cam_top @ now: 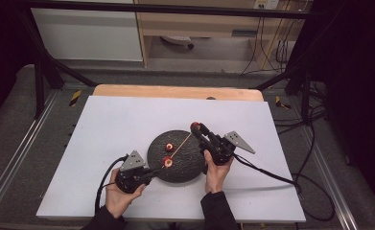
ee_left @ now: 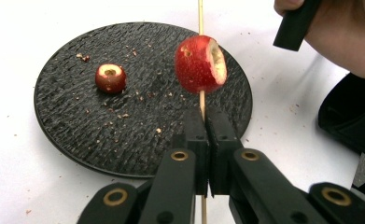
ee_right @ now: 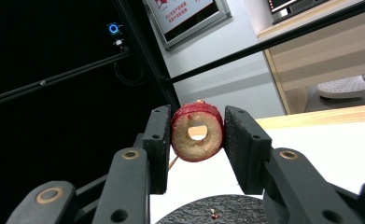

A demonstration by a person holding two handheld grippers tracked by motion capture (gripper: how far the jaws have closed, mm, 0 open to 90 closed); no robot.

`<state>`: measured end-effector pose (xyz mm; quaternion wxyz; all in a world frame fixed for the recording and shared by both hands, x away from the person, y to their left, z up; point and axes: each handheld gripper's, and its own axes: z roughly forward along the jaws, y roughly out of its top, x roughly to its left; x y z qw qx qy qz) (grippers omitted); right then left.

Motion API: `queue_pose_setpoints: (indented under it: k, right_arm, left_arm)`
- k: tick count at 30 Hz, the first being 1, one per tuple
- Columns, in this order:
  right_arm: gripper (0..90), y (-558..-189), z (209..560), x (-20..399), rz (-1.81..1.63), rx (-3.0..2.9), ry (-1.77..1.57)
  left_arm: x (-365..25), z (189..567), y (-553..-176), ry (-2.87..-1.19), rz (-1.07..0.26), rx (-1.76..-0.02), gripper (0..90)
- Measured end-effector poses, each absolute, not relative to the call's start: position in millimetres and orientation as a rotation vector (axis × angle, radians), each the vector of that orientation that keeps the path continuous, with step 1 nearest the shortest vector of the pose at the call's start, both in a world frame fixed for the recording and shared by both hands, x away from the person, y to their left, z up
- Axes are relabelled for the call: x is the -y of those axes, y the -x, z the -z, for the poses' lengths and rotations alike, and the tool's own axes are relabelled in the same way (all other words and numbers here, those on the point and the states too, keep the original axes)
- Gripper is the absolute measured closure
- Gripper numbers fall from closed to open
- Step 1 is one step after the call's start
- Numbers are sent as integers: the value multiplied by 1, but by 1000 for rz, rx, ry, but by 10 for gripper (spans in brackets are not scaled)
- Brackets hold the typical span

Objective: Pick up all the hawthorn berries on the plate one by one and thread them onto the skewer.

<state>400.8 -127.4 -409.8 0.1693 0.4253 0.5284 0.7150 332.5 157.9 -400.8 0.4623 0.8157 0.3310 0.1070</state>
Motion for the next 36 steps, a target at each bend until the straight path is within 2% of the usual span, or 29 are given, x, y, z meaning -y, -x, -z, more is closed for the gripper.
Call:
queue_pose_setpoints:
  k: [15,36]
  right_arm:
    - [632,-398,414,124,-2033,-1507,-1190]
    - [634,-386,420,120,-2070,-1617,-1228]
  left_arm:
    - [-140,399,-332,-1949,-246,-897,882]
    - [-122,396,-351,-1984,-289,-847,883]
